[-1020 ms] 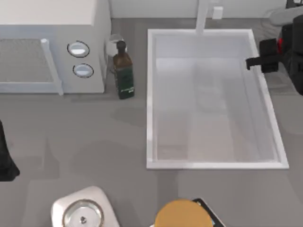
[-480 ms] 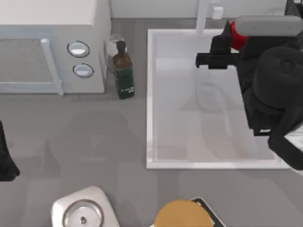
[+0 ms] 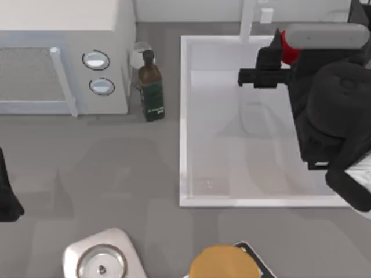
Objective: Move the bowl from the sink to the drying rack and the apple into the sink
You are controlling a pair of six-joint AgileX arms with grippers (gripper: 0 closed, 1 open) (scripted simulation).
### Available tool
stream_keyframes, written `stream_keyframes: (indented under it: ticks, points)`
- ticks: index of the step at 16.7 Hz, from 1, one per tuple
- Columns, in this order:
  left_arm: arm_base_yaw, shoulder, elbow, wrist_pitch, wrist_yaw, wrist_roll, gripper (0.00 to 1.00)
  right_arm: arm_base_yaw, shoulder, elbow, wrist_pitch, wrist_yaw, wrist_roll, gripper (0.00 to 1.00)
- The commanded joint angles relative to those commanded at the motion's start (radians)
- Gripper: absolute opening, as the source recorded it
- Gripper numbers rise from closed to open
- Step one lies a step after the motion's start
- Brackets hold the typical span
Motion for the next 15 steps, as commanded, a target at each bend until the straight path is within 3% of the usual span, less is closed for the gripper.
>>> stream_keyframes:
  ticks: [4,11,15]
  points:
    - [0.000,0.000,0.000,0.000,0.000,0.000,1.00,0.012,0.137,-0.012,0.152,0.001,0.015,0.00]
    - [0.000,0.000,0.000,0.000,0.000,0.000,1.00,0.036,0.477,-0.053,0.589,-0.015,0.028,0.00]
    - [0.000,0.000,0.000,0.000,0.000,0.000,1.00,0.007,0.606,-0.092,0.714,0.006,-0.003,0.00]
